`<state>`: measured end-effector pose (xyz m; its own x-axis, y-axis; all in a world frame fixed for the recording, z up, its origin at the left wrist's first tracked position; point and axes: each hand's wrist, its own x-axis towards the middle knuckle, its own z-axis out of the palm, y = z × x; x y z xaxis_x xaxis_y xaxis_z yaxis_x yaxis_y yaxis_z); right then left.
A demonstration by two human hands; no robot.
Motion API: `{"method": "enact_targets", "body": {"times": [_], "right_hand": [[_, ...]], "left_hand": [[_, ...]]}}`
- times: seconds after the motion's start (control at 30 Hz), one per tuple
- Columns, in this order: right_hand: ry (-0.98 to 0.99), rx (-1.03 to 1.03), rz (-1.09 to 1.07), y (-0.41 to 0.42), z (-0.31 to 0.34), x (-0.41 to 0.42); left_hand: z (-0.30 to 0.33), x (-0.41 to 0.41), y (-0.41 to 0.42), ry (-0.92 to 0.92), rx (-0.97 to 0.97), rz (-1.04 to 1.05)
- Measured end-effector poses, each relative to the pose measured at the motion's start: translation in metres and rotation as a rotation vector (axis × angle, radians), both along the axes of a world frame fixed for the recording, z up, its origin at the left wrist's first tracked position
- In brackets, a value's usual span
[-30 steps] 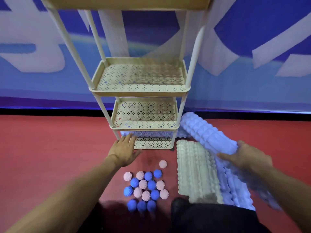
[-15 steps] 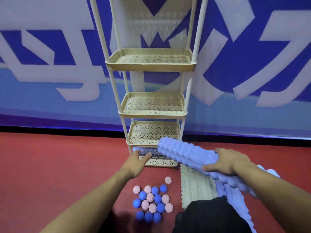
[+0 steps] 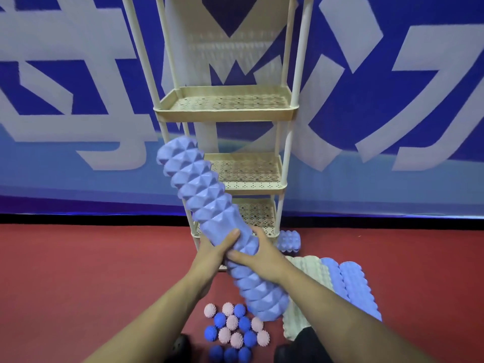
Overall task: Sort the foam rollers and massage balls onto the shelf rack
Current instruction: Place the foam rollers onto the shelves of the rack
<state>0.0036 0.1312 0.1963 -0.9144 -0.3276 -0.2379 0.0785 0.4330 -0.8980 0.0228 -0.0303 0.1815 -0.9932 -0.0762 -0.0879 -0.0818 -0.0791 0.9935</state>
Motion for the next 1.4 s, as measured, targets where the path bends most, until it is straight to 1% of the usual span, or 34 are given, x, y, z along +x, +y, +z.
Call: {"method": "enact_targets", "body": {"times": [0.1, 0.17, 0.23, 0.27, 0.37, 0.43, 0.5, 0.53, 0.6, 0.63, 0.7, 0.73, 0.77, 0.83, 0.87, 0.93, 1.0, 1.07, 1.23, 1.4], "right_hand": [[-0.048, -0.042, 0.087, -0.002, -0.015, -0.004], [-0.093, -0.086, 0.132, 0.002, -0.021, -0.007], [-0.099, -0.129, 0.057, 0.005, -0.024, -0.010], [-0.038, -0.123, -0.022, 0.006, -0.023, -0.012], [0.314, -0.032, -0.265, 0.006, -0.013, -0.015], [0.510, 0.009, -0.329, 0.007, -0.010, -0.016], [0.590, 0.128, -0.234, 0.009, -0.013, -0.019], [0.607, 0.247, -0.148, 0.010, -0.018, -0.020], [0.590, 0.500, 0.016, 0.017, -0.028, -0.025], [0.543, 0.610, 0.097, 0.020, -0.033, -0.026], [0.369, 0.792, 0.246, 0.025, -0.041, -0.024], [0.272, 0.835, 0.294, 0.027, -0.042, -0.022], [0.169, 0.832, 0.324, 0.029, -0.040, -0.019], [-0.004, 0.690, 0.371, 0.033, -0.037, -0.014], [-0.046, 0.640, 0.395, 0.034, -0.037, -0.012], [-0.026, 0.632, 0.423, 0.035, -0.041, -0.007], [0.056, 0.696, 0.400, 0.036, -0.050, -0.004], [0.084, 0.701, 0.379, 0.040, -0.061, -0.004], [0.023, 0.715, 0.373, 0.054, -0.078, -0.010], [-0.060, 0.626, 0.327, 0.064, -0.083, -0.015]], "left_hand": [[0.001, -0.002, -0.010, 0.118, -0.097, 0.027], [-0.003, -0.006, -0.022, 0.124, -0.191, 0.051], [-0.007, -0.011, -0.033, 0.092, -0.350, 0.081], [-0.009, -0.013, -0.039, 0.069, -0.456, 0.089], [-0.016, -0.013, -0.059, 0.008, -0.770, 0.044], [-0.026, -0.014, -0.072, 0.010, -1.039, -0.026], [-0.043, -0.014, -0.082, 0.019, -1.341, -0.110], [-0.051, -0.014, -0.085, 0.046, -1.454, -0.142], [-0.065, -0.011, -0.087, 0.145, -1.606, -0.196], [-0.071, -0.010, -0.086, 0.201, -1.658, -0.240], [-0.079, -0.011, -0.085, 0.334, -1.697, -0.327], [-0.081, -0.013, -0.084, 0.388, -1.693, -0.368], [-0.081, -0.014, -0.081, 0.434, -1.686, -0.403], [-0.080, -0.017, -0.077, 0.509, -1.678, -0.438], [-0.080, -0.018, -0.075, 0.541, -1.674, -0.446], [-0.084, -0.019, -0.074, 0.574, -1.651, -0.479], [-0.088, -0.020, -0.074, 0.560, -1.617, -0.534], [-0.090, -0.023, -0.073, 0.542, -1.590, -0.568], [-0.094, -0.031, -0.063, 0.512, -1.564, -0.648], [-0.100, -0.039, -0.054, 0.529, -1.558, -0.650]]}}
